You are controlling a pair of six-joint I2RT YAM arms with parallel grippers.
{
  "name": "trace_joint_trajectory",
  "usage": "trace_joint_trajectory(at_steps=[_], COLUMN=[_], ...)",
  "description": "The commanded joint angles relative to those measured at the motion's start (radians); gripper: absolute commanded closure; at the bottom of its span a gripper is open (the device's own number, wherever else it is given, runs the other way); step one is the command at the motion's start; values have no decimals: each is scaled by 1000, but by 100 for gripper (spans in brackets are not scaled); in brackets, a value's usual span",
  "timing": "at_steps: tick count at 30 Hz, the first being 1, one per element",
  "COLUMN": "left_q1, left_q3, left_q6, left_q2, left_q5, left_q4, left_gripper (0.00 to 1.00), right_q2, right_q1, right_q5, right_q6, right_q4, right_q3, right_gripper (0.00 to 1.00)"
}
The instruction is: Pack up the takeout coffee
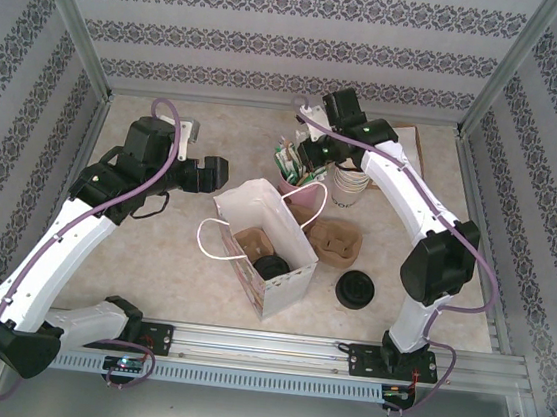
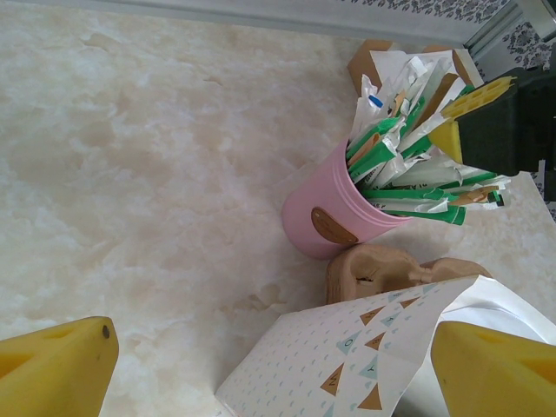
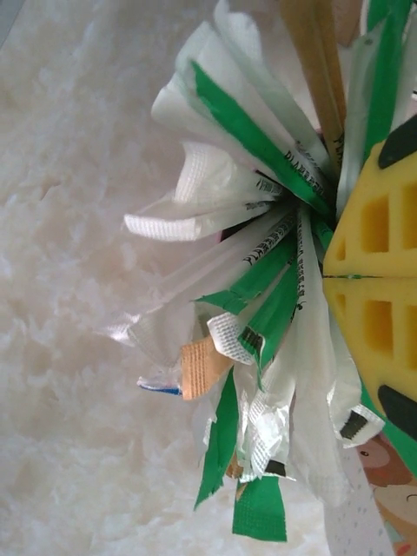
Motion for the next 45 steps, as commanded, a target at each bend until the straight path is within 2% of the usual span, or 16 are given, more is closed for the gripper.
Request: trace_joint_trajectory(at_steps=[1, 13, 19, 27, 30, 36, 39, 42, 45], left_q1=[-10, -11, -11, -11, -11, -11, -11, -12, -12], left_q3=[21, 23, 23, 14, 6, -31, -17, 7, 28], left_q6=[-13, -15, -15, -25, -34, -53, -69, -76, -59], left_q2=[-3, -25, -23, -24, -29, -56, -56, -43, -29], left_q5=[0, 3, 2, 10, 5, -5, 21, 95, 114], left_q4=[9, 10, 22, 71, 86, 130, 120, 103, 58], left_gripper=[7, 7, 7, 7, 7, 8, 9, 11, 14], right_q2=[-50, -178, -221, -403, -494, -616, -676, -720, -744], right_q1=[8, 10, 10, 34, 97, 305, 381, 417, 442], right_q5=[42, 90, 151, 198, 258, 422, 450, 404, 281], right_q6=[3, 24, 43, 130, 136, 134, 158, 203, 238], right_q4=[15, 27, -24, -77, -88, -162, -188, -210, -212], right_q3=[19, 11, 55, 112, 122, 171, 187, 201, 179], right_gripper=[99, 100, 100, 100, 100, 100, 100, 100, 100])
